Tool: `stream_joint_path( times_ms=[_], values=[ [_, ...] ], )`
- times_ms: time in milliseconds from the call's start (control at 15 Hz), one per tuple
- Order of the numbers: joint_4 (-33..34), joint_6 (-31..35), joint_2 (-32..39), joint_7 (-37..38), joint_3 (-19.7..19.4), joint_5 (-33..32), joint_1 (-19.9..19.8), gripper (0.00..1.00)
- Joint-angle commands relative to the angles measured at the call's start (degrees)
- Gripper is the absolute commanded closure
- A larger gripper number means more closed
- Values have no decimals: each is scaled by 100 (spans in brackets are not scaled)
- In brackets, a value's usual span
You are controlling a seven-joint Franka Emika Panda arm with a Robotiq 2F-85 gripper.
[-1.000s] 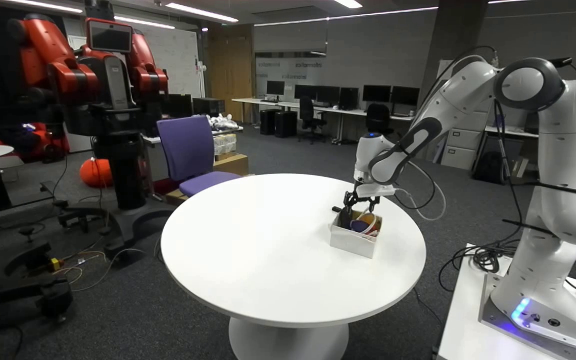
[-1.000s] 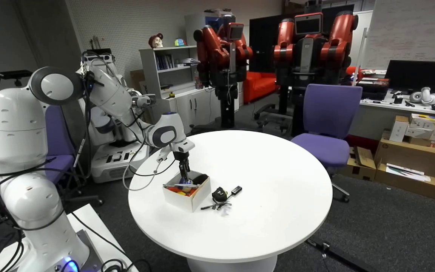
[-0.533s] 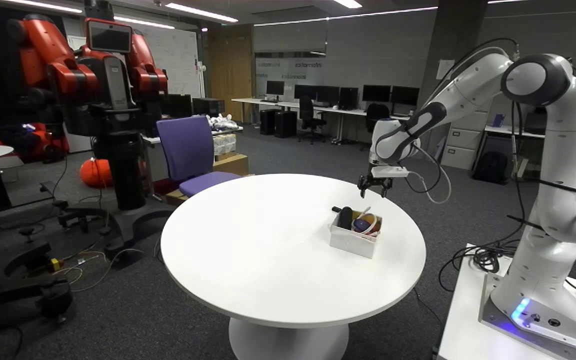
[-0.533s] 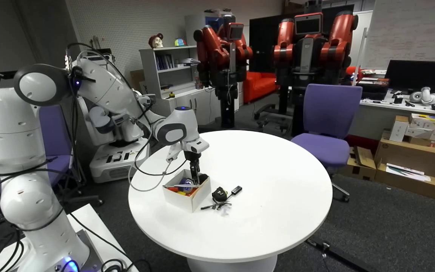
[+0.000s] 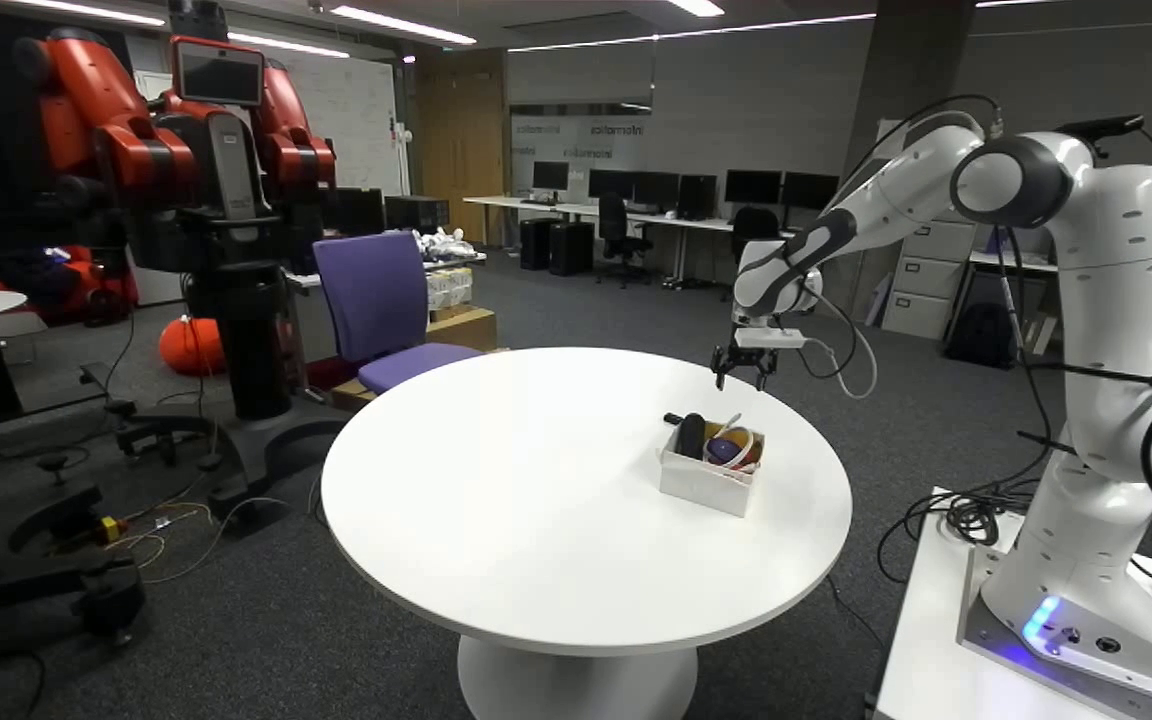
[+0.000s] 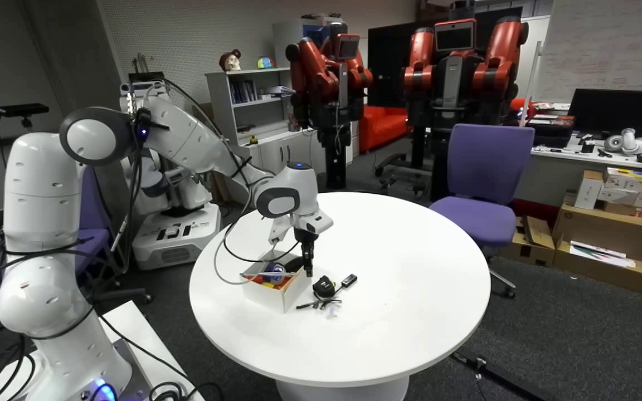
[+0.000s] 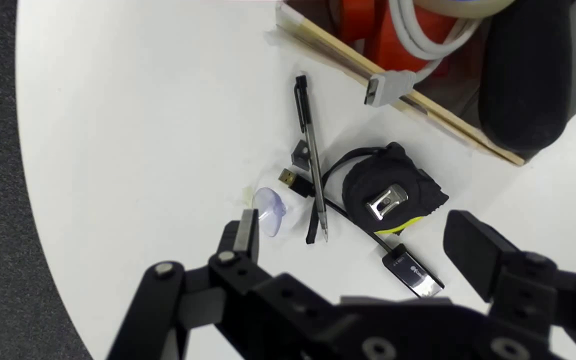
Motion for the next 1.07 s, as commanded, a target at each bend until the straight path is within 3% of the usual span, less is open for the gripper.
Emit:
stream_joint_path(
  times_ms=[0,533,1000],
  values=[
    [749,-81,793,52,82,349,-102,0],
    [1907,-83,1973,543,99,683,-14,0],
    [2135,-27,2330,1601,9,877,119,0]
  ],
)
